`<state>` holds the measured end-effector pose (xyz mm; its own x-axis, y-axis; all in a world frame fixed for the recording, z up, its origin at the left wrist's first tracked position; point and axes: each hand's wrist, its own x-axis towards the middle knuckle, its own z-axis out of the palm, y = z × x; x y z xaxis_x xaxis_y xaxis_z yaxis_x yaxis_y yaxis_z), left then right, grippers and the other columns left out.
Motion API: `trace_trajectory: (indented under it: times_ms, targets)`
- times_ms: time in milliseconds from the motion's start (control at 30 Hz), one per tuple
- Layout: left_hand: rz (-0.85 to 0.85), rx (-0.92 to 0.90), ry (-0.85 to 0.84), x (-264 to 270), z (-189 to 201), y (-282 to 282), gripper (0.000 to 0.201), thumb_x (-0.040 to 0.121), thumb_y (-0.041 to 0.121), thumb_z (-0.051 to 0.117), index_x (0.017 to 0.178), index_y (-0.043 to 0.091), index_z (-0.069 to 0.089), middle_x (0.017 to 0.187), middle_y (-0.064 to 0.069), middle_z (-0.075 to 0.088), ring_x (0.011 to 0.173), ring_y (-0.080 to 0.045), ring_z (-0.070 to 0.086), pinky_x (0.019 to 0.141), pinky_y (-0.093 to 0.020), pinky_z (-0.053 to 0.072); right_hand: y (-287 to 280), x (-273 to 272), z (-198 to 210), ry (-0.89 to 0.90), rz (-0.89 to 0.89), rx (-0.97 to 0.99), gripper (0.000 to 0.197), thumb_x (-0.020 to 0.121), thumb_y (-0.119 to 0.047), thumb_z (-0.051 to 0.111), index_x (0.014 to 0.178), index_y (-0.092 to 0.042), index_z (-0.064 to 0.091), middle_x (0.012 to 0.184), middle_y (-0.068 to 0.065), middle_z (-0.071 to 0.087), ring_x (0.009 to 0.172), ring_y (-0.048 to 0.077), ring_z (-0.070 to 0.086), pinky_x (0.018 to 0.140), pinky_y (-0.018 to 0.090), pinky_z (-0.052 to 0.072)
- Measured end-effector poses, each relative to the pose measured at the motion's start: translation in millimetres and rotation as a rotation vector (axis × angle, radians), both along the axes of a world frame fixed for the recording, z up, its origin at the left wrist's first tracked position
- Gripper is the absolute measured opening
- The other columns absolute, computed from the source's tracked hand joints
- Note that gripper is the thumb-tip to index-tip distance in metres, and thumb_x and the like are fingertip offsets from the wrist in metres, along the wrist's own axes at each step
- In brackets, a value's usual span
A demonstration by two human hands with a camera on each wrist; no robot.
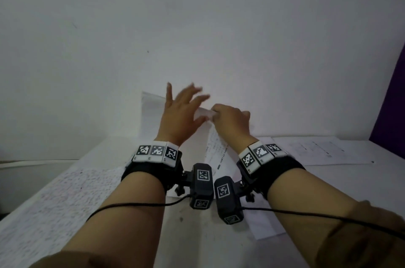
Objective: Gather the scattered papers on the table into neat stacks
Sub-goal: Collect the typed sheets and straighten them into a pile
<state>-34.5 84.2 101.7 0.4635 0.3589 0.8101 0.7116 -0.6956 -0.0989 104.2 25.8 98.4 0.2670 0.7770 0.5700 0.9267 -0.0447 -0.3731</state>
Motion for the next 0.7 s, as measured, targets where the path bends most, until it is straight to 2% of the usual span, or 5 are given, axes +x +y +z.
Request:
trace_trajectory:
  times_ms: [100, 200, 400, 500, 700]
  targets:
    - [0.062, -0.062, 0.035, 8, 4, 0, 0.019, 0.088, 0.026, 0.055, 0.099, 0.023, 0.071, 0.092, 0.0, 0.074, 0.1, -0.02, 0.065, 0.12, -0.044, 0.004, -3, 2, 7, -0.094, -0.057, 0.117, 0.02, 0.089, -0.034, 0.051, 0.101, -0.031, 0.067, 0.103, -0.005, 0.07, 0.111, 0.023, 0.052, 0.101, 0.047, 0.027]
    - [0.055, -0.226, -0.185, 0, 3, 1, 0.017, 0.089, 0.017, 0.051, 0.096, 0.014, 0.066, 0.097, -0.009, 0.071, 0.095, -0.032, 0.065, 0.095, -0.038, 0.043, -5, 12, 2, -0.054, -0.199, 0.286, 0.053, 0.08, -0.039, 0.066, 0.129, -0.033, 0.05, 0.135, -0.001, 0.049, 0.133, 0.025, 0.033, 0.117, 0.056, 0.009]
    - [0.032, -0.484, -0.564, -17, 1, 0, 0.016, 0.095, 0.013, 0.044, 0.101, 0.001, 0.051, 0.104, -0.026, 0.063, 0.096, -0.04, 0.059, 0.069, -0.031, 0.035, -1, 33, -17, 0.626, -0.15, 0.268, 0.11, 0.067, -0.046, 0.081, 0.151, -0.018, 0.015, 0.149, 0.016, 0.037, 0.137, 0.032, 0.037, 0.113, 0.049, 0.029]
    - [-0.038, -0.629, -0.681, -17, 1, 1, 0.013, 0.097, 0.013, 0.041, 0.098, 0.001, 0.045, 0.102, -0.028, 0.058, 0.096, -0.039, 0.057, 0.069, -0.031, 0.032, -5, 35, -24, 1.181, 0.159, 0.12, 0.081, 0.079, -0.032, 0.077, 0.143, -0.005, 0.034, 0.133, 0.012, 0.055, 0.108, 0.024, 0.059, 0.091, 0.034, 0.05]
    - [-0.193, -0.843, -0.88, -11, -3, -5, 0.018, 0.096, 0.018, 0.045, 0.11, 0.008, 0.041, 0.106, -0.01, 0.05, 0.099, -0.027, 0.052, 0.081, -0.033, 0.042, -7, 32, -16, 1.194, 0.303, 0.178, 0.024, 0.09, -0.013, 0.065, 0.112, -0.004, 0.062, 0.107, 0.011, 0.067, 0.091, 0.024, 0.065, 0.08, 0.033, 0.056]
